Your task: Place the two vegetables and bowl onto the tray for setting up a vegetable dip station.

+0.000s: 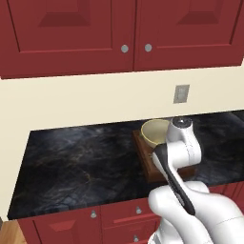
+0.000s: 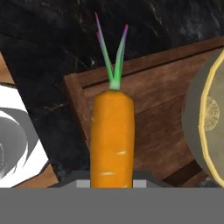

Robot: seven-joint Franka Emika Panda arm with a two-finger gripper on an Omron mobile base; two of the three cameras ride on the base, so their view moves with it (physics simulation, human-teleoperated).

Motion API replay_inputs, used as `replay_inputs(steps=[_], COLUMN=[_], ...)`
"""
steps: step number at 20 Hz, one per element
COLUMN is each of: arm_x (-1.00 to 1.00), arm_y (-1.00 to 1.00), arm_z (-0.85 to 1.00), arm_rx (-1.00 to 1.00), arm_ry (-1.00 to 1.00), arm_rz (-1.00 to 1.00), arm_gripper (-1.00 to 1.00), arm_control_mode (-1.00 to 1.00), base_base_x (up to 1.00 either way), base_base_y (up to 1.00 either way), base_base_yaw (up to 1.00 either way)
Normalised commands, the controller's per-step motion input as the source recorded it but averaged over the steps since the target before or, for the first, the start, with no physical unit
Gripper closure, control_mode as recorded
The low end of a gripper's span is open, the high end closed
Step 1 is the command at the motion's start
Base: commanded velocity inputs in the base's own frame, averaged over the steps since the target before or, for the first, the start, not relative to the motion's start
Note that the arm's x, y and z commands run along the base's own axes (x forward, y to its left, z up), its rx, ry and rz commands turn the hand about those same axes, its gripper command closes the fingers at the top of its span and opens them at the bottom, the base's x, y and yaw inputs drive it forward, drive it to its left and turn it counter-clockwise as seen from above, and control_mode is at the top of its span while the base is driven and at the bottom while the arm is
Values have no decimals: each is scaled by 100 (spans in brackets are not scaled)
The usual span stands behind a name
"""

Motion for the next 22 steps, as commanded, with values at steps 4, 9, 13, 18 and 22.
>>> replay_inputs(steps=[4, 9, 13, 18, 22], arm_x=[33, 30, 16, 9, 5], arm_y=[8, 7, 3, 1, 0], arm_z=[-32, -30, -25, -25, -32], arm_rx=[-4, -3, -1, 0, 0], arm_ry=[-1, 0, 0, 1, 0], arm_rz=[2, 1, 1, 1, 2], arm_gripper=[100, 100, 100, 100, 100], arm_control_mode=[-100, -100, -100, -100, -100], base_base_x=[0, 0, 0, 0, 0], base_base_y=[0, 0, 0, 0, 0], base_base_yaw=[0, 0, 0, 0, 0])
